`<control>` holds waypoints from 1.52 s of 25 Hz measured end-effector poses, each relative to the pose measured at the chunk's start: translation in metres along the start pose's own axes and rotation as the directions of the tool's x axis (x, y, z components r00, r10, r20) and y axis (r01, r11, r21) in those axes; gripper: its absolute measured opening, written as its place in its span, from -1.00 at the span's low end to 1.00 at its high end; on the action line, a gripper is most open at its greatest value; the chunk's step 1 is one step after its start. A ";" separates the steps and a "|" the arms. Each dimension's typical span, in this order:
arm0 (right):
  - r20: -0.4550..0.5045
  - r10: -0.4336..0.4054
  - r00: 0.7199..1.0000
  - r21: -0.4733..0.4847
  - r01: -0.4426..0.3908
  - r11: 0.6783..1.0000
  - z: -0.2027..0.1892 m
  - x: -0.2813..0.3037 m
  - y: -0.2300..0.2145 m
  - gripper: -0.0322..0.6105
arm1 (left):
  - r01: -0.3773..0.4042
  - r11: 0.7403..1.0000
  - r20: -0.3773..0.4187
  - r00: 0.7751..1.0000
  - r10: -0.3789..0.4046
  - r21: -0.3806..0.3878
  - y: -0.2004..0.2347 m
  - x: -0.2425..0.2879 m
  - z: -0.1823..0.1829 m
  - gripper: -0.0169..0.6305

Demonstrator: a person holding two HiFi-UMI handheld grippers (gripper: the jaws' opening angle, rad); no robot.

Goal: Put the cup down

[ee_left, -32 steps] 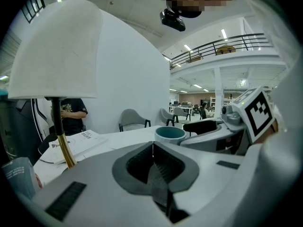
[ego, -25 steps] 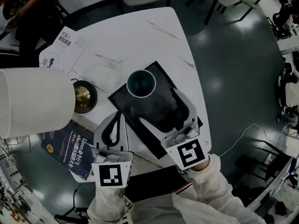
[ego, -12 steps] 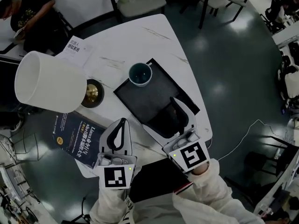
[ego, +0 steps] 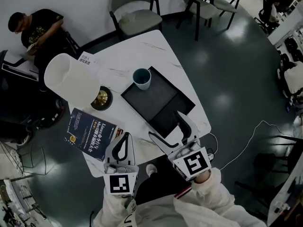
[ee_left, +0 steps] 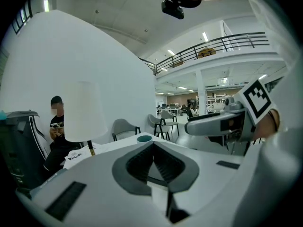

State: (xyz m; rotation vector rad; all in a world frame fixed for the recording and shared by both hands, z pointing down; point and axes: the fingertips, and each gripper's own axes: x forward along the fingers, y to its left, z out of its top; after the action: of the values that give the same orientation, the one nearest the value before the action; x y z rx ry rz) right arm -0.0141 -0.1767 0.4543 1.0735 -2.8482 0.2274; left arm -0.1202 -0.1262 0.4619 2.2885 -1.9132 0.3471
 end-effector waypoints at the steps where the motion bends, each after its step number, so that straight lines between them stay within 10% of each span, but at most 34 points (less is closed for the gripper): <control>1: 0.003 -0.011 1.000 -0.003 0.012 1.000 0.002 -0.006 0.003 0.43 | 0.001 1.000 0.002 1.000 -0.001 0.010 -0.001 -0.006 0.002 -0.91; 28: 0.062 -0.178 0.982 -0.018 0.179 0.984 0.081 -0.116 0.106 -0.88 | 0.044 0.998 0.097 0.994 -0.049 0.054 -0.002 -0.153 0.047 -0.91; 38: 0.044 -0.202 0.978 -0.058 0.204 0.977 0.082 -0.146 0.128 -0.88 | 0.091 0.994 0.128 0.987 -0.097 0.056 -0.025 -0.178 0.061 -0.91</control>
State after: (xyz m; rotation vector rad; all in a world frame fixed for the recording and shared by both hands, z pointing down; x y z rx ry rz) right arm 0.0082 -0.0016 0.3398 1.3571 -2.7302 0.1031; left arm -0.1195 0.0320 0.3574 2.4811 -1.8659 0.2424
